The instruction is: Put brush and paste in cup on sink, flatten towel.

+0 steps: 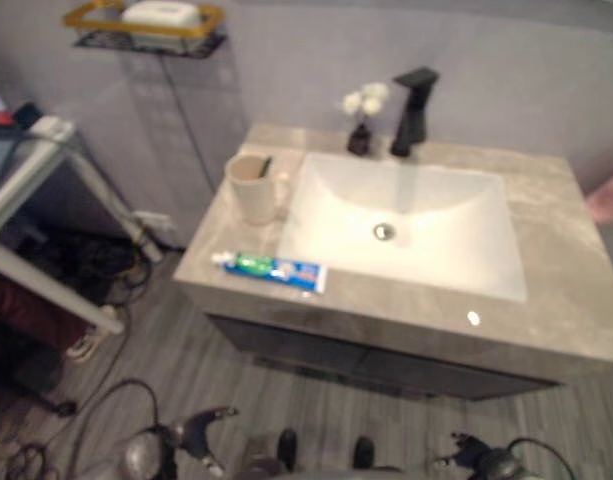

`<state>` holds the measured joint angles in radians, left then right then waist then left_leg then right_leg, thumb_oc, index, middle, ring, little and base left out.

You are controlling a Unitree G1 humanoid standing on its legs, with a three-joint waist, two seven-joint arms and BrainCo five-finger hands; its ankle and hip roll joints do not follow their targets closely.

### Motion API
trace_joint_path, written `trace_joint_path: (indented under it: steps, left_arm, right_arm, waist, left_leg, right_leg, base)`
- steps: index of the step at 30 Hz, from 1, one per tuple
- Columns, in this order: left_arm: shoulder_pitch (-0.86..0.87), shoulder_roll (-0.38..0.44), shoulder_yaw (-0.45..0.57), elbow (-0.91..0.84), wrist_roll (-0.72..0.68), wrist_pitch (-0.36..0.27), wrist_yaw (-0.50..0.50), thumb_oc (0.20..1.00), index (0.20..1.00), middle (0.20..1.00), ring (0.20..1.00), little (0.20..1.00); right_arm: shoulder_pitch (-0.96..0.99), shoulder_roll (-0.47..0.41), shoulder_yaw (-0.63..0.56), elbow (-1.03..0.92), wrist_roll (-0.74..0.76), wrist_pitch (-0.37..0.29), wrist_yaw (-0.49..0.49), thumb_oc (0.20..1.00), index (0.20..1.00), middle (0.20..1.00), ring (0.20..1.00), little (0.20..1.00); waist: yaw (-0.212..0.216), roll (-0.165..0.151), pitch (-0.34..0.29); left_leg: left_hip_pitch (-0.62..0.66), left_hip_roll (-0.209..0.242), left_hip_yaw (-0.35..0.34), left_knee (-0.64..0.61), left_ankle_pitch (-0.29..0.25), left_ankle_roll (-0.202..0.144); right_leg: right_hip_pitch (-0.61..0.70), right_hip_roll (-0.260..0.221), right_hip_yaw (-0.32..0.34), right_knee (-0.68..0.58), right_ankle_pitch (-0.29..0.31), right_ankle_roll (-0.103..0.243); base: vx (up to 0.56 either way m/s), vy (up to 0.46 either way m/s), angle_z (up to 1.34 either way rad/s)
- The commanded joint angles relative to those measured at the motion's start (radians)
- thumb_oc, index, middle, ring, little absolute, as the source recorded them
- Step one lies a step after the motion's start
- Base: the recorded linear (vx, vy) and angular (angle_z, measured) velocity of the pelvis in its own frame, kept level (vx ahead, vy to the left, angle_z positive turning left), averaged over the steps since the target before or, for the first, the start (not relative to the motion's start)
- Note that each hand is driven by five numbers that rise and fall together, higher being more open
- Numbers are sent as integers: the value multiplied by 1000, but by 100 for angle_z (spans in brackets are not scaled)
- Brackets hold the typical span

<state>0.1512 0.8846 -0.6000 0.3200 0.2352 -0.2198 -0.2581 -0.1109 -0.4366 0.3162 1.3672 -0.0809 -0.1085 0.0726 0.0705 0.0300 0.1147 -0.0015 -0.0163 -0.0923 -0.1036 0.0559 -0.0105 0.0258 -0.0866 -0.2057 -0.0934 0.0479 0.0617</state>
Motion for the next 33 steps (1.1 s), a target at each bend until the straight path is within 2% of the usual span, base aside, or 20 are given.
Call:
trace_joint_path:
  steps: [1, 2, 3, 4, 5, 7, 8, 11, 12, 13, 14, 16, 17, 19, 21, 22, 24, 26, 27, 33]
  left_arm:
    - [-58, 163, 23, -224, -93, -40, -177, 1000, 1000, 1000, 1000, 1000]
    - [-49, 176, 34, -243, -103, -29, -187, 1000, 1000, 1000, 1000, 1000]
    - [-13, 224, 86, -316, -166, -9, -217, 1000, 1000, 1000, 1000, 1000]
    - [19, 318, 134, -431, -251, -8, -262, 1000, 1000, 1000, 1000, 1000]
    - [37, 330, 154, -450, -260, 1, -269, 1000, 1000, 1000, 1000, 1000]
    - [143, 462, 303, -627, -369, 10, -311, 1000, 1000, 1000, 1000, 1000]
    - [167, 468, 328, -640, -373, 16, -314, 1000, 1000, 1000, 1000, 1000]
    - [310, 520, 502, -737, -469, 15, -333, 1000, 1000, 1000, 1000, 1000]
    - [397, 540, 635, -785, -521, 15, -327, 1000, 1000, 1000, 1000, 1000]
    - [450, 541, 713, -812, -547, 14, -321, 1000, 1000, 1000, 1000, 1000]
    - [462, 541, 725, -815, -548, 14, -321, 1000, 1000, 1000, 1000, 1000]
    - [470, 537, 804, -840, -585, -1, -288, 1000, 1000, 1000, 1000, 1000]
    - [488, 516, 906, -860, -608, -18, -241, 1000, 1000, 1000, 1000, 1000]
    - [469, 480, 990, -851, -616, -41, -169, 1000, 1000, 1000, 1000, 1000]
    - [443, 462, 1020, -840, -609, -54, -131, 1000, 1000, 1000, 1000, 1000]
    - [406, 429, 1063, -807, -575, -67, -67, 1000, 1000, 1000, 1000, 1000]
    - [388, 426, 1079, -790, -531, -74, -40, 1000, 1000, 1000, 1000, 1000]
    - [361, 433, 1099, -772, -423, -86, 7, 1000, 1000, 1000, 1000, 1000]
    - [323, 415, 1090, -727, -355, -106, 54, 1000, 1000, 1000, 1000, 1000]
    - [223, 407, 973, -659, -298, -107, 56, 1000, 1000, 1000, 1000, 1000]
  right_arm:
    - [-66, -46, 5, 74, -14, 14, 50, 1000, 1000, 1000, 1000, 1000]
    - [-67, -44, 5, 73, -14, 15, 52, 1000, 1000, 1000, 1000, 1000]
    - [-59, -47, -7, 82, 1, 21, 77, 1000, 1000, 1000, 1000, 1000]
    - [-41, -57, -10, 106, -15, 38, 120, 1000, 1000, 1000, 1000, 1000]
    - [-41, -53, -10, 105, -16, 38, 121, 1000, 1000, 1000, 1000, 1000]
    - [-23, -74, -7, 121, -64, 45, 145, 1000, 1000, 1000, 1000, 1000]
    - [-24, -71, -5, 120, -65, 46, 145, 1000, 1000, 1000, 1000, 1000]
    - [-7, -70, -38, 124, -48, 51, 160, 1000, 1000, 1000, 1000, 1000]
    - [8, -64, -67, 130, -22, 55, 172, 1000, 1000, 1000, 1000, 1000]
    - [13, -57, -70, 129, -16, 54, 176, 1000, 1000, 1000, 1000, 1000]
    - [12, -55, -68, 129, -16, 54, 176, 1000, 1000, 1000, 1000, 1000]
    - [31, -49, -77, 122, -5, 52, 181, 1000, 1000, 1000, 1000, 1000]
    - [46, -38, -78, 109, 7, 48, 181, 1000, 1000, 1000, 1000, 1000]
    - [60, -24, -79, 84, 33, 42, 170, 1000, 1000, 1000, 1000, 1000]
    - [68, -17, -82, 70, 50, 40, 163, 1000, 1000, 1000, 1000, 1000]
    - [84, -5, -86, 49, 71, 34, 158, 1000, 1000, 1000, 1000, 1000]
    - [87, 1, -85, 41, 79, 36, 156, 1000, 1000, 1000, 1000, 1000]
    - [91, 12, -89, 33, 94, 35, 152, 1000, 1000, 1000, 1000, 1000]
    - [94, 22, -91, 30, 106, 34, 147, 1000, 1000, 1000, 1000, 1000]
    - [118, 30, -101, 30, 111, 37, 153, 1000, 1000, 1000, 1000, 1000]
  waist:
    - [-2, -2, 26]
    - [-2, -4, 27]
    - [-1, -4, 21]
    - [15, 8, 12]
    - [12, 4, 11]
    - [31, 13, -4]
    - [27, 11, -5]
    - [39, 19, -17]
    - [47, 20, -24]
    - [46, 17, -26]
    - [43, 15, -26]
    - [53, 17, -32]
    - [55, 10, -38]
    - [54, 2, -41]
    - [54, 0, -43]
    - [53, -4, -45]
    - [52, -5, -46]
    - [48, -8, -46]
    - [35, -11, -48]
    - [8, -2, -52]
  left_leg:
    - [-14, 15, 55, 16, -83, 13]
    - [-13, 15, 55, 16, -84, 12]
    - [-13, 17, 54, 16, -78, 10]
    - [-12, 21, 46, 16, -78, 1]
    - [-13, 22, 44, 16, -78, 1]
    - [-17, 23, 24, 16, -71, -7]
    - [-17, 23, 23, 16, -71, -7]
    - [-19, 24, 12, 16, -66, -13]
    - [-20, 23, 2, 16, -62, -17]
    - [-21, 22, -3, 16, -60, -18]
    - [-21, 22, -3, 16, -60, -18]
    - [-22, 20, -14, 16, -57, -21]
    - [-24, 17, -26, 16, -54, -23]
    - [-26, 14, -36, 16, -52, -24]
    - [-27, 12, -39, 16, -52, -25]
    - [-27, 10, -41, 16, -52, -25]
    - [-26, 10, -40, 16, -54, -24]
    - [-23, 10, -34, 16, -58, -23]
    - [-17, 8, -17, 16, -68, -19]
    - [2, 5, 40, 16, -93, -1]
  right_leg:
    - [42, 5, 10, 6, -70, 32]
    - [42, 6, 10, 6, -70, 32]
    - [45, 7, 2, 6, -70, 30]
    - [53, 10, -10, 6, -79, 30]
    - [53, 10, -12, 6, -79, 29]
    - [62, 12, -36, 6, -84, 27]
    - [61, 12, -37, 6, -84, 27]
    - [68, 14, -52, 6, -88, 25]
    - [74, 15, -67, 6, -92, 24]
    - [76, 15, -74, 6, -92, 24]
    - [76, 15, -74, 6, -92, 24]
    - [81, 15, -85, 6, -94, 22]
    - [84, 15, -96, 6, -97, 22]
    - [86, 13, -106, 6, -100, 21]
    - [86, 13, -109, 6, -100, 21]
    - [86, 11, -109, 6, -101, 21]
    - [86, 11, -108, 6, -101, 22]
    - [84, 8, -98, 6, -100, 24]
    - [82, 3, -82, 6, -98, 28]
    - [72, -12, -32, 6, -84, 42]
  base:
    - [11, -40, 18]
    - [8, -41, 8]
    - [10, -76, 1]
    - [11, -79, -3]
    - [13, -89, 3]
    - [4, -68, 20]
    - [6, -51, 26]
    - [12, -43, 29]
    - [17, -53, 19]
    - [15, -40, 17]
    - [11, -20, 23]
    - [19, -26, 30]
    - [27, -29, 27]
    - [22, -15, 22]
    - [16, 0, 12]
    - [25, 5, 9]
    - [13, 2, 3]
    - [18, 31, 4]
    - [21, 43, 1]
    - [32, 85, -26]
